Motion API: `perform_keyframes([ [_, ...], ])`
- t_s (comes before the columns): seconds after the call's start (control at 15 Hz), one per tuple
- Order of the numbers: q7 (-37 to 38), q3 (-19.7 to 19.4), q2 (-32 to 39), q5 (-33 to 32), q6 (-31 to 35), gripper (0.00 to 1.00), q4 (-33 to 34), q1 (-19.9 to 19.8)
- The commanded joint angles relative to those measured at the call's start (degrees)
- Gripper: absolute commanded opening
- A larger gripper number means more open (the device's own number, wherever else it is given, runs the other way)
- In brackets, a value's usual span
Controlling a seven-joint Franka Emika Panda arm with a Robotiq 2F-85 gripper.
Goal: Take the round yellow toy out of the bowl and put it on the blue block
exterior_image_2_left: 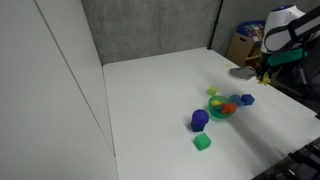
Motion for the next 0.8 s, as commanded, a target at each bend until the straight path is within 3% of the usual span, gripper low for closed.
perform_keyframes([
  [0.0,1.5,-0.4,2.9,-1.3,0.7,0.16,1.2,-0.6],
  [0.73,5.1,-3.0,12.4,-4.0,2.7,0.16,7.7,1.4],
])
